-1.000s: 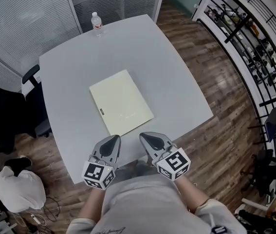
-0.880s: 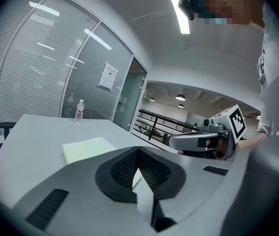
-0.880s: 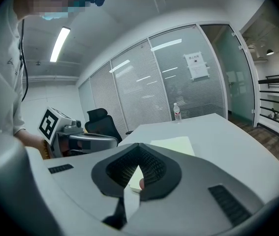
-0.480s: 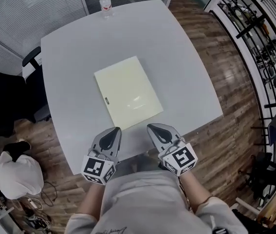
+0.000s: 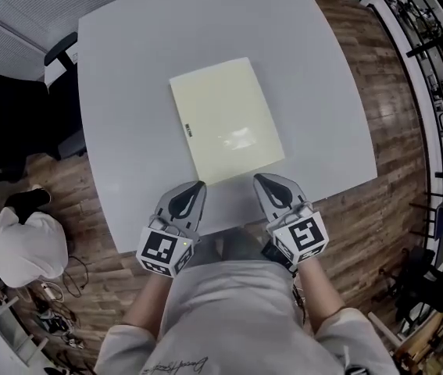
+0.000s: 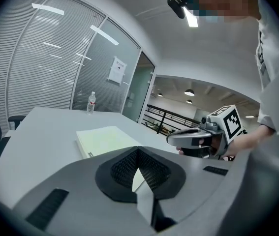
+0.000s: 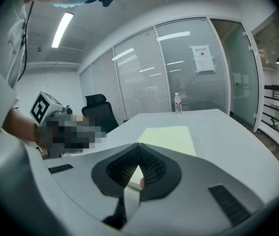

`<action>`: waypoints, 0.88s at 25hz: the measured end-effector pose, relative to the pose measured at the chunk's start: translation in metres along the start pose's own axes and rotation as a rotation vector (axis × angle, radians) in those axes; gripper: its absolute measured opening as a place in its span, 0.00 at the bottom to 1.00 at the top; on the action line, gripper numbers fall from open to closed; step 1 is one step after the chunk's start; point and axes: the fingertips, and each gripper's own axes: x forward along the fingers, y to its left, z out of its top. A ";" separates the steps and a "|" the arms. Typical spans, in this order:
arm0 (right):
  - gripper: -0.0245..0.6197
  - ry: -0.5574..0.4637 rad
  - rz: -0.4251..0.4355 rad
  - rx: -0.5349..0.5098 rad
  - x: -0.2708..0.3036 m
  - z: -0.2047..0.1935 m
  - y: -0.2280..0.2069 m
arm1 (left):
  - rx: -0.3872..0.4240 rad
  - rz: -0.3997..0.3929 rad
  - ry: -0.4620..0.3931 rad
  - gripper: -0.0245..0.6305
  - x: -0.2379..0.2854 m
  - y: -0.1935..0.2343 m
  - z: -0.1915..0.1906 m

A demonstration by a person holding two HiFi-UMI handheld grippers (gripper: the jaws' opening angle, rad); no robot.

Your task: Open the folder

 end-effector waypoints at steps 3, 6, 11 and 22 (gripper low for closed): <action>0.07 0.021 0.001 -0.004 0.009 -0.005 -0.001 | 0.002 0.009 0.006 0.05 0.001 0.005 -0.004; 0.07 0.060 -0.019 -0.034 0.015 -0.012 -0.006 | 0.008 0.020 0.016 0.05 0.008 0.009 -0.008; 0.07 0.119 -0.003 -0.071 0.025 -0.020 -0.002 | 0.014 0.040 0.036 0.05 0.011 0.015 -0.016; 0.32 0.228 0.098 -0.215 0.045 -0.049 0.012 | -0.030 0.054 0.078 0.05 0.016 0.026 -0.042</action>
